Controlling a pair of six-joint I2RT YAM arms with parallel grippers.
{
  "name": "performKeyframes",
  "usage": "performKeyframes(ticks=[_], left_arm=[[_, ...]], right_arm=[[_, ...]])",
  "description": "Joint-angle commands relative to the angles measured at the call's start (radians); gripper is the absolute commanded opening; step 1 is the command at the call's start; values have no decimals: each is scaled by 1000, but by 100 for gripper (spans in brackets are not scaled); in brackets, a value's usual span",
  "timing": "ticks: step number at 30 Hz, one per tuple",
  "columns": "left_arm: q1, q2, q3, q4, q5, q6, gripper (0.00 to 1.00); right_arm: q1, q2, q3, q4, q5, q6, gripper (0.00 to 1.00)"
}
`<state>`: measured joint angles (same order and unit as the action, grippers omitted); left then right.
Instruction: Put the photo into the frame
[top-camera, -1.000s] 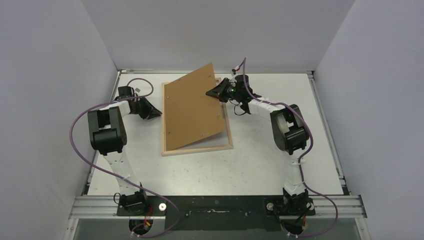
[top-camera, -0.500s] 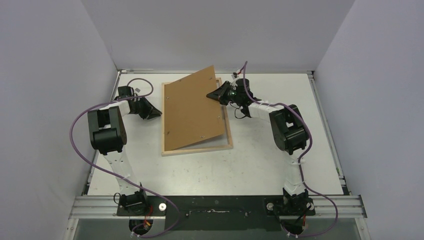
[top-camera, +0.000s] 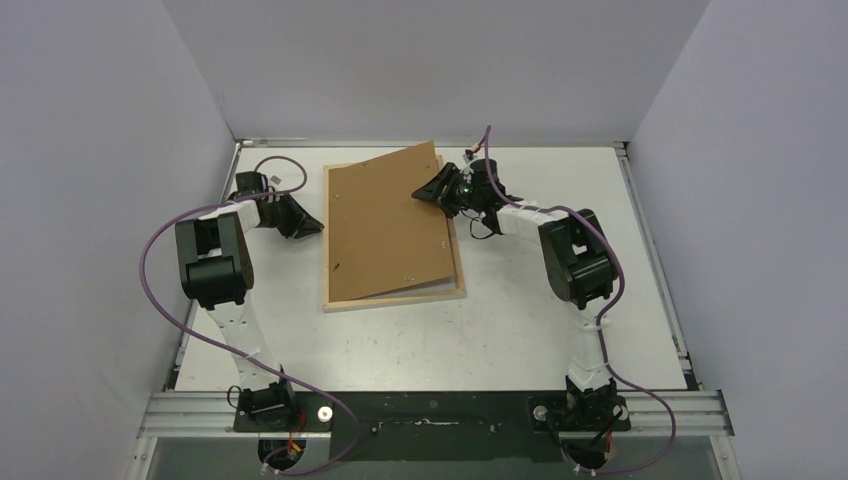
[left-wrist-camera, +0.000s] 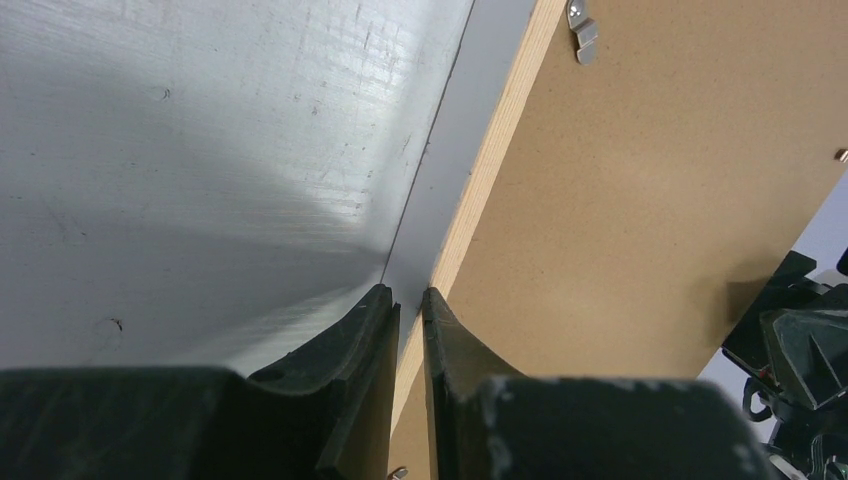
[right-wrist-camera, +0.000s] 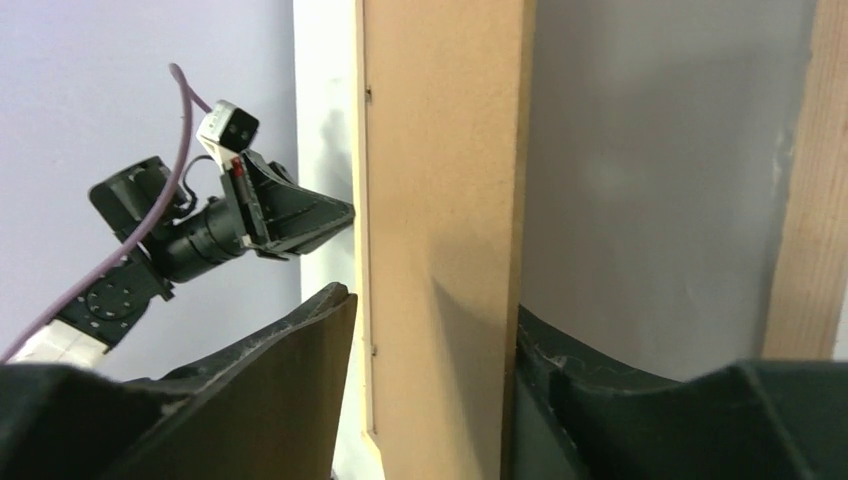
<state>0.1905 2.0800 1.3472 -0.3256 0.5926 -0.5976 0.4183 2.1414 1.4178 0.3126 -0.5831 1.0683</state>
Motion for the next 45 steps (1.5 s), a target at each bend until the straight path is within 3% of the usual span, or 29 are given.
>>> performKeyframes(ticks=[1, 8, 12, 22, 32, 40, 45], left_arm=[[-1, 25, 29, -37, -2, 27, 14], [6, 26, 26, -39, -1, 30, 14], [7, 28, 26, -40, 0, 30, 14], [7, 39, 35, -50, 6, 33, 14], [7, 33, 40, -52, 10, 31, 14], [7, 34, 40, -61, 9, 33, 14], [7, 35, 41, -67, 9, 34, 14]], right_arm=[[7, -4, 59, -31, 11, -55, 51], [-10, -3, 112, -178, 30, -132, 60], [-8, 22, 165, -266, 20, -181, 59], [4, 78, 222, -289, -49, -187, 58], [4, 45, 288, -512, 39, -277, 66], [14, 56, 404, -764, 145, -385, 69], [18, 51, 426, -831, 208, -412, 69]])
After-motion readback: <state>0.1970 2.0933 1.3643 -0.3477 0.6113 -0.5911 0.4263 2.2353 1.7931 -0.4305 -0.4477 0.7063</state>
